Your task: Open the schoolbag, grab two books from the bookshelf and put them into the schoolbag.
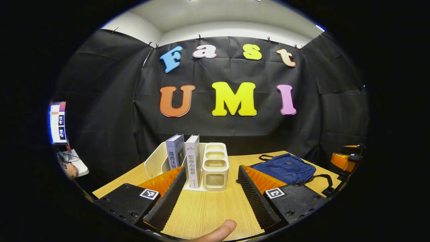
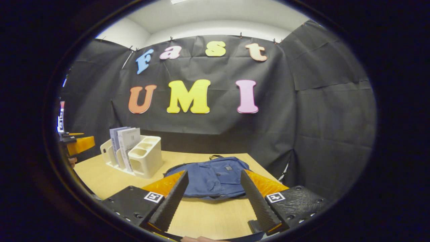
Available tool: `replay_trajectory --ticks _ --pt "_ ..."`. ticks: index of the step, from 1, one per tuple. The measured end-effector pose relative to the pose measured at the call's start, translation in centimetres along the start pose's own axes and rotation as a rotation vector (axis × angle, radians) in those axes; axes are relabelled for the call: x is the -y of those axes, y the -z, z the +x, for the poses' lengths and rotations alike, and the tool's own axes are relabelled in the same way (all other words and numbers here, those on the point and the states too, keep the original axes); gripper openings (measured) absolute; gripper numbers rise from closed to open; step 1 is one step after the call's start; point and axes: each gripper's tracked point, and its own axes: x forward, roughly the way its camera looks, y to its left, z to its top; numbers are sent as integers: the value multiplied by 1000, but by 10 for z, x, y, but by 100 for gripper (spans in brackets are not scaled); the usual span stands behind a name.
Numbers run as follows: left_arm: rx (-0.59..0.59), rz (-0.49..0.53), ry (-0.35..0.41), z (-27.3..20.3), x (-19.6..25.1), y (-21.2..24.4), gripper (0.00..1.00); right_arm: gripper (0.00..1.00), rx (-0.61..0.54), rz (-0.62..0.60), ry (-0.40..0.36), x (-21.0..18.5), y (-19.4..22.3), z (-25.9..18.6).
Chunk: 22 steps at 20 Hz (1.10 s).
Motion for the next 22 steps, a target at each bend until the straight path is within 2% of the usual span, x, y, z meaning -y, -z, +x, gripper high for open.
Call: replay_trajectory --ticks 5,10,13,14,16,17,19,22 --pt "10 17 -11 1 -8 -2 99 95 -97 -218 -39 -37 40 42" --pt "19 35 -52 3 -24 -6 99 97 -190 -313 -102 -80 83 73" --pt "15 16 -44 6 -29 -5 99 98 -235 -389 -133 -111 107 90" --pt "13 17 -50 5 -31 -6 99 95 -253 -425 -138 -118 116 96" --pt "16 30 -57 5 -38 -7 99 99 -284 -487 -161 -136 131 108" --pt "21 36 -58 5 -39 -8 99 96 -303 -522 -162 -142 139 114" --pt "38 36 -67 1 -45 -12 99 98 -330 -572 -154 -149 148 123" --pt "38 25 -81 2 -54 -13 99 96 -368 -672 -124 -156 159 145"
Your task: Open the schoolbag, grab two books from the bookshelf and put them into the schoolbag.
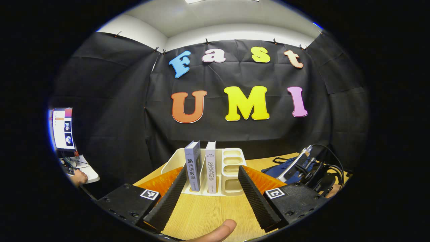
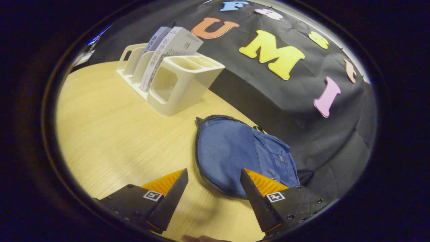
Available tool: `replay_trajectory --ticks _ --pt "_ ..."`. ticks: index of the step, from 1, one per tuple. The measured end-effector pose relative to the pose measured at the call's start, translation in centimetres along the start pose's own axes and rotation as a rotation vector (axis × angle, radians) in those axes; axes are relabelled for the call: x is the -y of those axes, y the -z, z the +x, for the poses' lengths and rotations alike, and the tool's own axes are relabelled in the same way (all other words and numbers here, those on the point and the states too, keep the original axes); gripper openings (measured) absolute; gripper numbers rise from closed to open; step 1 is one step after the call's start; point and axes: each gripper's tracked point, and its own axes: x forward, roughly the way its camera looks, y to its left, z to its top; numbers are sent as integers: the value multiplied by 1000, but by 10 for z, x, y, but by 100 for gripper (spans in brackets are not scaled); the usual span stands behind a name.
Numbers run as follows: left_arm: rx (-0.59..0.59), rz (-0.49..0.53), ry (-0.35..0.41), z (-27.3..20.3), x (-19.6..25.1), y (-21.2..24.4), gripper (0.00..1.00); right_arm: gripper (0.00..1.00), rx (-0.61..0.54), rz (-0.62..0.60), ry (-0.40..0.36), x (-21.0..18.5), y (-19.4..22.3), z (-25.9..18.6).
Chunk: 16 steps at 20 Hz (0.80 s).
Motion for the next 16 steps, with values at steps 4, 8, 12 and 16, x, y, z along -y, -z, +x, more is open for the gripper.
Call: replay_trajectory --ticks 4,8,12,16 --pt "-8 -6 -2 1 -4 1 99 96 -39 -132 101 10 -7 24" --pt "11 8 -8 -1 -8 -5 99 92 -51 -181 167 15 -19 37" --pt "18 0 -26 -1 -15 -8 99 93 -10 -173 216 31 -46 29" --pt "10 -7 -50 0 -23 -6 99 84 -27 -140 235 42 -60 45"
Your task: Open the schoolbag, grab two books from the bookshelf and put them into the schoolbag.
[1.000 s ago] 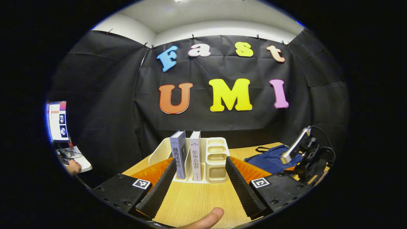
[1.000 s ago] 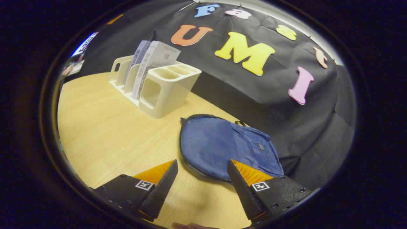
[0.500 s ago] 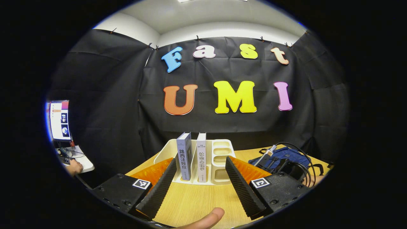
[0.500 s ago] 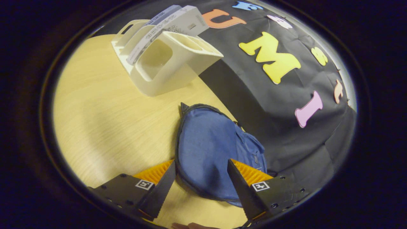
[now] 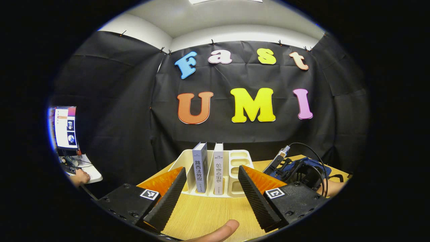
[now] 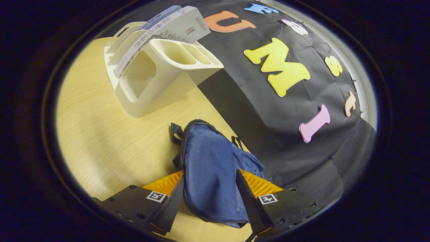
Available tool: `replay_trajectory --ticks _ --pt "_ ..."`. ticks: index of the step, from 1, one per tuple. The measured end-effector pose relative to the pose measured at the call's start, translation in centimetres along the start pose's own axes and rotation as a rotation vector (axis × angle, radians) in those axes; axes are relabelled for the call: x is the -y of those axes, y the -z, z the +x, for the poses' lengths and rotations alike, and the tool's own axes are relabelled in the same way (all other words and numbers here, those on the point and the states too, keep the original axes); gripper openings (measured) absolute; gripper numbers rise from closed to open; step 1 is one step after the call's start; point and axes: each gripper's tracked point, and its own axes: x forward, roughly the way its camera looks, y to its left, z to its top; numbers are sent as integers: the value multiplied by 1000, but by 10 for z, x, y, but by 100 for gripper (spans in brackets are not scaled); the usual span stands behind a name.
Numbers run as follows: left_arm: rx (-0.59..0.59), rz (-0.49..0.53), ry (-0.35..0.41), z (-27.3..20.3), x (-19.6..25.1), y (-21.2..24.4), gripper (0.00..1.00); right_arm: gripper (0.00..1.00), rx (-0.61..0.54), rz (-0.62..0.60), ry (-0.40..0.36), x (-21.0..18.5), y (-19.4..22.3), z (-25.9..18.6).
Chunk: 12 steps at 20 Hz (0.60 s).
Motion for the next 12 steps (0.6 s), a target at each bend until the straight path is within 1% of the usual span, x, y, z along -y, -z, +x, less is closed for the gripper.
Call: replay_trajectory --ticks 1,2,4,5,6,7,8,9,10,12 --pt "5 6 -13 -1 -3 -1 99 85 -13 16 4 0 -2 7" --pt "16 9 -21 -1 -6 -4 98 76 -25 39 5 -2 -3 14" --pt "31 10 -24 -3 -7 -8 99 68 -42 65 -9 -7 -4 27" --pt "35 10 -26 -3 -9 -9 99 52 -35 62 -9 -8 -6 29" --pt "34 12 -31 -4 -11 -8 98 39 -22 52 -13 -9 -10 30" --pt "29 17 -40 -2 -14 -6 98 37 -17 52 2 -4 -10 32" --pt "24 21 -55 -1 -17 -5 98 31 -11 69 -26 -7 -11 36" --pt "23 27 -73 -1 -20 -5 98 18 -27 98 -48 -7 -11 29" --pt "28 32 -89 -2 -23 -7 99 13 -32 130 -75 -6 -12 39" --pt "25 24 -105 0 -23 -7 98 13 -50 219 -125 1 -13 38"
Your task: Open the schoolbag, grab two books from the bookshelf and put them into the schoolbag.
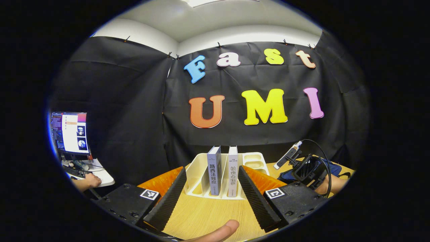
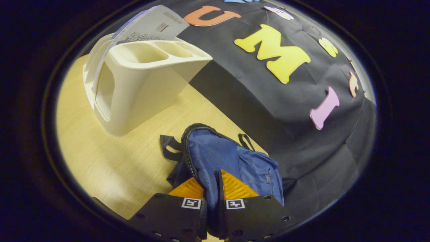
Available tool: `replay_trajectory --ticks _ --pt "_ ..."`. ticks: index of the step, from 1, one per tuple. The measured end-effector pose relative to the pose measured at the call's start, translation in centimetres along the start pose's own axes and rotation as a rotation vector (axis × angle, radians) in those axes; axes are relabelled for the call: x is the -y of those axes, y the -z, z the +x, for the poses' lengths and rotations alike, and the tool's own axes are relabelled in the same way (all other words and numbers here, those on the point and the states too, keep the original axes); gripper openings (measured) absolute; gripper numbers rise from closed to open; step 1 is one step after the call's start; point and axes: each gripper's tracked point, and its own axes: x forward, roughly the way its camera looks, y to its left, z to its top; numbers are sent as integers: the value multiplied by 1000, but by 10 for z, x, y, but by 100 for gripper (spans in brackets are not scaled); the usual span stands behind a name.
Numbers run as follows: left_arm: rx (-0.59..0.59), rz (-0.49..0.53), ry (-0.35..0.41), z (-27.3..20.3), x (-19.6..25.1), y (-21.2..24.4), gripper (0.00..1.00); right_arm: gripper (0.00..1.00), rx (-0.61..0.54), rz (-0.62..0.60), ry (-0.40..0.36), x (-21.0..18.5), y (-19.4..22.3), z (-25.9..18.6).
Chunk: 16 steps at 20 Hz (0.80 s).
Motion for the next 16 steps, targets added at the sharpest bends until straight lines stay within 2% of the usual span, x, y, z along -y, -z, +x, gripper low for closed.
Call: replay_trajectory --ticks 2,7,9,13,16 --pt "-35 -31 -3 10 2 10 98 9 23 38 -40 12 -10 -6" --pt "-136 -77 64 49 14 22 99 9 51 194 -179 50 -18 -19" --pt "-166 -70 64 70 14 21 99 9 82 251 -192 78 -22 -22" --pt "-166 -5 15 109 6 4 99 9 132 420 -248 115 -23 -22" --pt "-193 -28 47 134 19 -1 99 9 178 492 -236 151 -21 -23"
